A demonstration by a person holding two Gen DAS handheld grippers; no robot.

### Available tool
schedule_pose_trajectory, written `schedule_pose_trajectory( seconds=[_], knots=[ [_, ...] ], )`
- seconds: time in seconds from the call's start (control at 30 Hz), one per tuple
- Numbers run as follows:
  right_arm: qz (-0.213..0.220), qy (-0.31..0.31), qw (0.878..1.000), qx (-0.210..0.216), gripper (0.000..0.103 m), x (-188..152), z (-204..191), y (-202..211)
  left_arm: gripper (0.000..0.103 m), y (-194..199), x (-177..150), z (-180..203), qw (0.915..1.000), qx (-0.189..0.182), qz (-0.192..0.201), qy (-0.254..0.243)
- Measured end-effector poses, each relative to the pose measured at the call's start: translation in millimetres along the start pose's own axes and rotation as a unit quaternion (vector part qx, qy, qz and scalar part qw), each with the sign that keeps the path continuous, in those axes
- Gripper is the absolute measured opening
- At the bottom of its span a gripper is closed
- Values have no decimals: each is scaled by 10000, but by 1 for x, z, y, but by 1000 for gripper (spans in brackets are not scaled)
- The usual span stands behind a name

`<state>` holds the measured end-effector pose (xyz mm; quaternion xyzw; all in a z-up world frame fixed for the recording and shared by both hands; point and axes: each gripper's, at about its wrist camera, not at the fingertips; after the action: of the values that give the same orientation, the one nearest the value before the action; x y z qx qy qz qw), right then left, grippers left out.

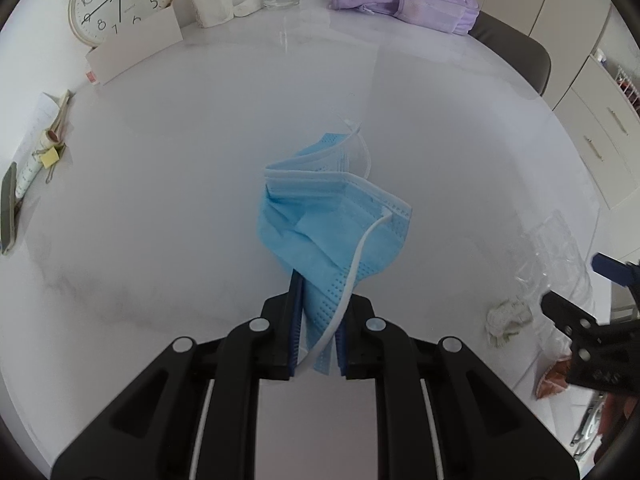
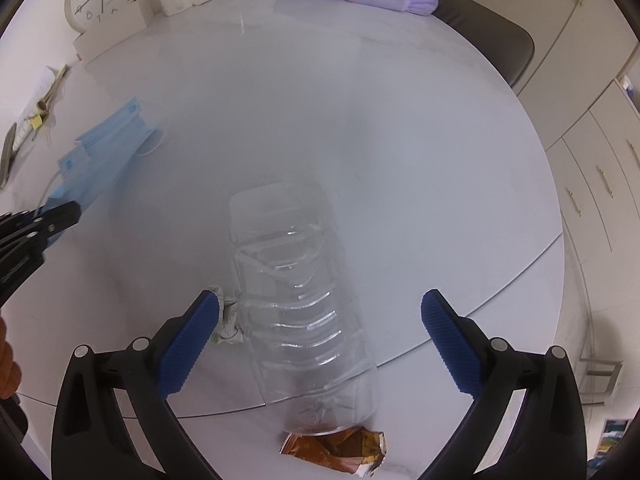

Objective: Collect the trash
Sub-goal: 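Grasp the clear plastic bottle with the right tool, then carry the mask and bottle to the white bin and open the left tool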

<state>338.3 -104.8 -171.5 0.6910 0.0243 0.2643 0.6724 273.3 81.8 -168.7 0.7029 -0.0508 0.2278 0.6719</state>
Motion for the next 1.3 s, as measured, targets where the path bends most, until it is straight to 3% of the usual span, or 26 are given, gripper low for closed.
schedule_pose_trajectory(
  seconds=[0.17,0.23,0.3,0.63,0.97,1.17,1.3],
  knots=[
    [-7,170,9999,-6,96,0,-5,-5,14,7,-4,-3,10000,-33,35,-25],
    [-63,213,9998,-5,71,2,-8,-8,14,9,-5,-2,10000,-27,43,-56],
    [-170,160,9997,67,63,5,-5,-12,14,12,-6,-3,9999,-36,62,-79],
    [46,79,9999,83,62,5,-3,6,14,26,-14,3,9996,-135,145,-209],
    [447,10,9989,121,62,-24,-11,73,14,75,-37,23,9965,-264,472,-633],
    [712,-127,9974,64,62,-62,3,122,14,115,-72,50,9917,-443,600,-1050],
    [812,-419,9957,174,62,-118,27,152,14,141,-107,83,9853,-576,636,-1474]
  ],
)
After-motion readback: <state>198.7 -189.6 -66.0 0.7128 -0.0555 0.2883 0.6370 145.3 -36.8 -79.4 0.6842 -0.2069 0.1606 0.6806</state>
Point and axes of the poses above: each gripper's, at about its wrist camera, not at the fingertips, and y roughly against the way its jaws point, z to its right, x to its top, and after that the axes turned 2 degrees about -y, right-handed
